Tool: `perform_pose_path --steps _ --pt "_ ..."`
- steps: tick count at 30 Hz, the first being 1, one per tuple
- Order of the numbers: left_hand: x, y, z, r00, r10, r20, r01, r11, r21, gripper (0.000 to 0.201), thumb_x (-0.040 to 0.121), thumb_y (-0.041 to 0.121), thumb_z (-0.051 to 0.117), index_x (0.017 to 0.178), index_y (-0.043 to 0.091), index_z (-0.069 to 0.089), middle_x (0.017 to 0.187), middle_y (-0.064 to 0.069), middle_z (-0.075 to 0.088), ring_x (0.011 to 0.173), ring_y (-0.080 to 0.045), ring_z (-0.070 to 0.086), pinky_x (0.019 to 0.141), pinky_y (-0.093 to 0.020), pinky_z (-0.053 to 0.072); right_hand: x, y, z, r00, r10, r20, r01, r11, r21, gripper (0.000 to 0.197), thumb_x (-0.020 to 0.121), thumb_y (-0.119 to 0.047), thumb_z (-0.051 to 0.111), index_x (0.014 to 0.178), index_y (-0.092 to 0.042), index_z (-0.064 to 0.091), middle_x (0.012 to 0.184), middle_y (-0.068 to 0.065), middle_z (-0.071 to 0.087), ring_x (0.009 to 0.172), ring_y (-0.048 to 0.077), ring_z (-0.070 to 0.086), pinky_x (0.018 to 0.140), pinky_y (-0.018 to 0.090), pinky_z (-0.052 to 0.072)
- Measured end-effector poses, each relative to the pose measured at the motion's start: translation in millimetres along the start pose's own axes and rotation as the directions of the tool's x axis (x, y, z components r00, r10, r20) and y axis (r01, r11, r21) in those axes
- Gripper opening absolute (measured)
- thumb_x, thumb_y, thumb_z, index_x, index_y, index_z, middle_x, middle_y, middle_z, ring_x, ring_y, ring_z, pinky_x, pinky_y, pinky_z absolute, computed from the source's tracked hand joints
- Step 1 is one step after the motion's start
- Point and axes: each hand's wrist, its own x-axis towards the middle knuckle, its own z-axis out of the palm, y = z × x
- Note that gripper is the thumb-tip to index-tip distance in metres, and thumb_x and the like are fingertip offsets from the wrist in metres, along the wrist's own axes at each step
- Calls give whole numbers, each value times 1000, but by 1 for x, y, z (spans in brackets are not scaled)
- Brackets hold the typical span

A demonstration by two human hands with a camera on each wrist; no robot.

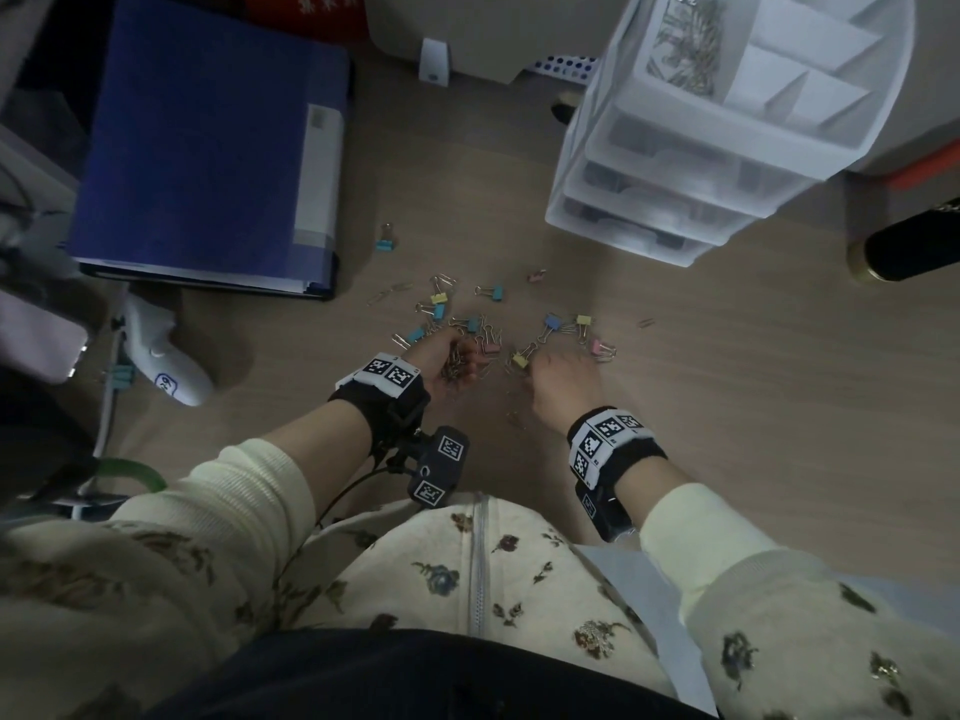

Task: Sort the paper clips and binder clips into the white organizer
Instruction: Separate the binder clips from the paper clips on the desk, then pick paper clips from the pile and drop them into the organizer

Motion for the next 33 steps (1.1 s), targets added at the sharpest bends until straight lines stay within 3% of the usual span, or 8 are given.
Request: perform_pose_path --steps 5,8,10,15,21,25,28,33 --pt "2 -1 1 998 -2 61 2 1000 0 46 95 15 42 59 5 68 59 -4 63 49 -10 56 46 -20 52 1 6 -8 998 -56 3 56 998 30 14 86 -11 54 96 -4 61 100 14 59 96 30 55 78 35 42" --pt "3 2 1 998 -1 69 4 999 -40 26 95 14 41 85 2 61 93 -12 66 68 -16 61 49 -24 55 0 10 -14 999 -52 -13 54 972 230 17 92 -24 52 93 -9 60 96 10 59 90 27 56 78 37 45" --pt "3 2 3 996 -12 86 17 999 -49 25 96 14 40 102 1 60 105 -13 65 73 -17 62 53 -26 56 -1 10 -20 999 -47 -16 50 919 392 18 93 -31 51 93 -15 61 94 5 62 88 22 57 81 40 48" --pt "1 -2 10 980 -48 192 55 998 -34 21 97 16 42 104 1 55 90 -13 61 77 -19 62 69 -30 58 -6 -6 -44 996 -64 -62 89 795 600 13 91 -32 57 95 -22 65 93 -5 67 86 12 59 77 29 46" --pt "-1 2 17 972 -33 234 44 998 -42 20 98 16 40 96 1 54 86 -14 59 74 -19 60 56 -27 58 -3 -12 -50 991 -45 -127 121 707 697 19 91 -16 58 107 -17 69 103 0 71 94 11 62 84 21 43" --pt "-5 6 20 974 -13 225 20 999 -27 23 98 16 37 92 2 54 75 -11 57 51 -13 61 47 -21 54 -2 -11 -56 986 -29 -163 139 679 721 18 89 -17 61 105 -17 70 98 1 71 90 12 62 87 30 49" --pt "-5 10 19 976 -28 217 28 1000 3 26 98 21 36 86 6 53 62 -5 54 44 -10 53 40 -17 46 0 -10 -58 974 15 -225 162 650 742 16 89 -21 62 103 -19 70 97 0 71 90 15 64 85 37 51" --pt "-17 30 33 989 -2 146 -9 998 69 32 93 19 37 62 15 40 42 5 40 29 -7 33 32 -10 27 1 -2 -67 962 163 -221 107 518 849 14 94 -22 55 101 -19 66 90 -5 68 87 12 63 77 23 47"
